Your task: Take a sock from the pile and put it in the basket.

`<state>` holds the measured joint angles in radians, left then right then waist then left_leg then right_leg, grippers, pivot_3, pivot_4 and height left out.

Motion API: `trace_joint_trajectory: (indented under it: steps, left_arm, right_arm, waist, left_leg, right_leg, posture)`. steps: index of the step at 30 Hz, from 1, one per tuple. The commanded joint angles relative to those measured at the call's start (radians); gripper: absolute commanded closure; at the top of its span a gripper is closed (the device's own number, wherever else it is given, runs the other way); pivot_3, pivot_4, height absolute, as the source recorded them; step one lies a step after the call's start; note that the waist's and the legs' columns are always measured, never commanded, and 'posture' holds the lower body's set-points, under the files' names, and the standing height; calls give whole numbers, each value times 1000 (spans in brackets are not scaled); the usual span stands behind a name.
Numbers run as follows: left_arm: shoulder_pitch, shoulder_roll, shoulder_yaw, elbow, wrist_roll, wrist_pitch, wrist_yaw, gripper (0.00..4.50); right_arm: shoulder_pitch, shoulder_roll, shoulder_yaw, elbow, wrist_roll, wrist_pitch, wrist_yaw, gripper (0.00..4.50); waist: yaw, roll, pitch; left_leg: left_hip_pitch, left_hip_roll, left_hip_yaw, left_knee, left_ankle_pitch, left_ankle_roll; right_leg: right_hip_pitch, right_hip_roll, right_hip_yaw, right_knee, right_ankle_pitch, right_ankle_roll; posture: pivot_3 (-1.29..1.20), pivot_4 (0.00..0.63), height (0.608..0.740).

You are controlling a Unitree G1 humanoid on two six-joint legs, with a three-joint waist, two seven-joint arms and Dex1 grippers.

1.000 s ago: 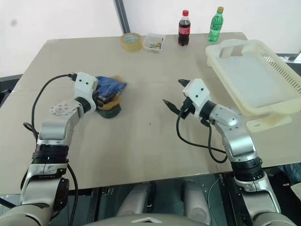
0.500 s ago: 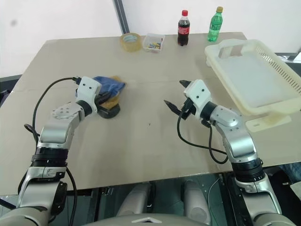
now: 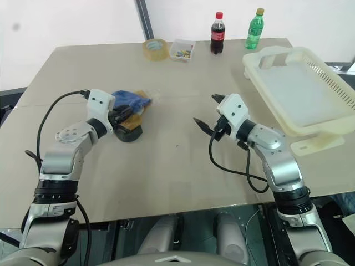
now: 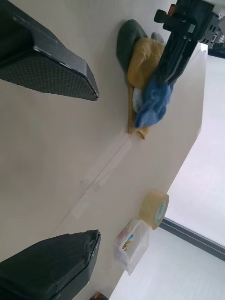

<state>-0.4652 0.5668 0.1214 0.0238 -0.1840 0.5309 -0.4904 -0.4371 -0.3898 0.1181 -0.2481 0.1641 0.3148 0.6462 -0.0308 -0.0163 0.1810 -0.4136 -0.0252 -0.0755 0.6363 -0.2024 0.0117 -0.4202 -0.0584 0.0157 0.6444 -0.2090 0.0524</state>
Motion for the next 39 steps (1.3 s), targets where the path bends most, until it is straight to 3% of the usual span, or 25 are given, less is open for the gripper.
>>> trace_joint_trajectory:
  steps: [1,14,15,16,18,21,28,39]
  left_arm:
    - [13,27,3,-43,35,-24,18,1617]
    - [105,84,-31,-74,101,-97,-16,1617]
    - [101,79,-35,-71,102,-103,-16,2130]
    - [97,75,-39,-69,104,-107,-15,2277]
    - [94,72,-45,-64,108,-111,-12,3034]
    - [95,71,-41,-54,111,-124,-10,4463]
    - [118,76,-18,-81,96,-140,-19,4492]
    - [187,54,24,-234,-71,-64,-114,4492]
  right_arm:
    - [-3,-6,-17,-30,8,-14,-4,0]
    - [10,-8,-15,-45,15,1,-3,0]
    - [8,-7,-14,-44,15,1,-3,0]
    - [7,-7,-14,-42,15,1,-3,0]
    - [5,-7,-15,-39,16,1,-2,0]
    - [4,-13,-20,-38,18,3,1,0]
    - [3,-16,-20,-38,20,5,5,0]
    - [-2,-14,-16,-28,19,2,10,0]
  waist:
    - [0,0,0]
    - [3,0,0]
    - [4,0,0]
    - [5,0,0]
    - [7,0,0]
    - [9,0,0]
    - [15,0,0]
    - [16,0,0]
  left_leg:
    - [0,0,0,0,0,0]
    - [0,1,0,0,0,0]
    - [0,1,0,0,0,0]
    - [0,1,0,0,0,0]
    - [0,1,0,0,0,0]
    - [0,1,0,0,0,0]
    - [0,1,0,0,0,0]
    - [0,1,0,0,0,0]
  right_leg:
    - [0,0,0,0,0,0]
    - [0,0,0,0,0,0]
    - [0,0,0,0,0,0]
    - [0,0,0,0,0,0]
    - [0,0,0,0,0,0]
    - [0,0,0,0,0,0]
    - [0,0,0,0,0,0]
    - [0,0,0,0,0,0]
  posture:
    - [0,150,740]
    - [0,150,740]
    - [0,150,740]
    - [0,150,740]
    - [0,150,740]
    - [0,150,740]
    - [0,150,740]
    - [0,150,740]
